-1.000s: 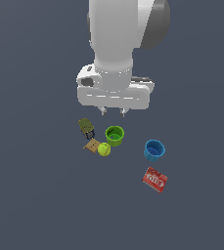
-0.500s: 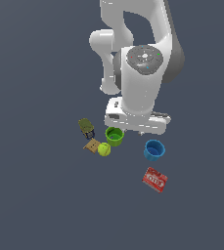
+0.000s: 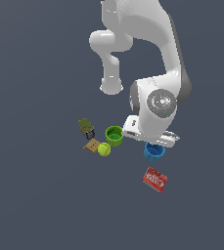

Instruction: Pick up a designated object from a clutter of objects.

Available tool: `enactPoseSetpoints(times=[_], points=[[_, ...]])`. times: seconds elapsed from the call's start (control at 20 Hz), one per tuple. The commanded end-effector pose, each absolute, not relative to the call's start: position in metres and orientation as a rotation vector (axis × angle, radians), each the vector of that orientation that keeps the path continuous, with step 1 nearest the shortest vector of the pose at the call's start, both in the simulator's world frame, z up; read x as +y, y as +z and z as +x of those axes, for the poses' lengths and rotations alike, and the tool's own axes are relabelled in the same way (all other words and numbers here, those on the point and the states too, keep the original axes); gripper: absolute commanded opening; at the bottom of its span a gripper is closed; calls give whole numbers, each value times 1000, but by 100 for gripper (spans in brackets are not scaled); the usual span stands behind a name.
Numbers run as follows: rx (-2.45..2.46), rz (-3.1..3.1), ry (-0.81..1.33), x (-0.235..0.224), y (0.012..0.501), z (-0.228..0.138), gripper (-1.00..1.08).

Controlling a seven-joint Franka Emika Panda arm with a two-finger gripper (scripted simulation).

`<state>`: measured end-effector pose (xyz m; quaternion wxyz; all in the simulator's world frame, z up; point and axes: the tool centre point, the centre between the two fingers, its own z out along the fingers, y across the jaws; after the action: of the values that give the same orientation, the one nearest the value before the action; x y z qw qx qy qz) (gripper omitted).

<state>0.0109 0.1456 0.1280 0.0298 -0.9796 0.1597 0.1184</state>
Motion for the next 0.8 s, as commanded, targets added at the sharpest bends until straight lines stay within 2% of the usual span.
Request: enactPoseSetpoints(times=[0.0, 0.75], points=[[520, -3013, 393, 155, 115, 8, 28], [545, -3005, 425, 167, 84, -2, 28]])
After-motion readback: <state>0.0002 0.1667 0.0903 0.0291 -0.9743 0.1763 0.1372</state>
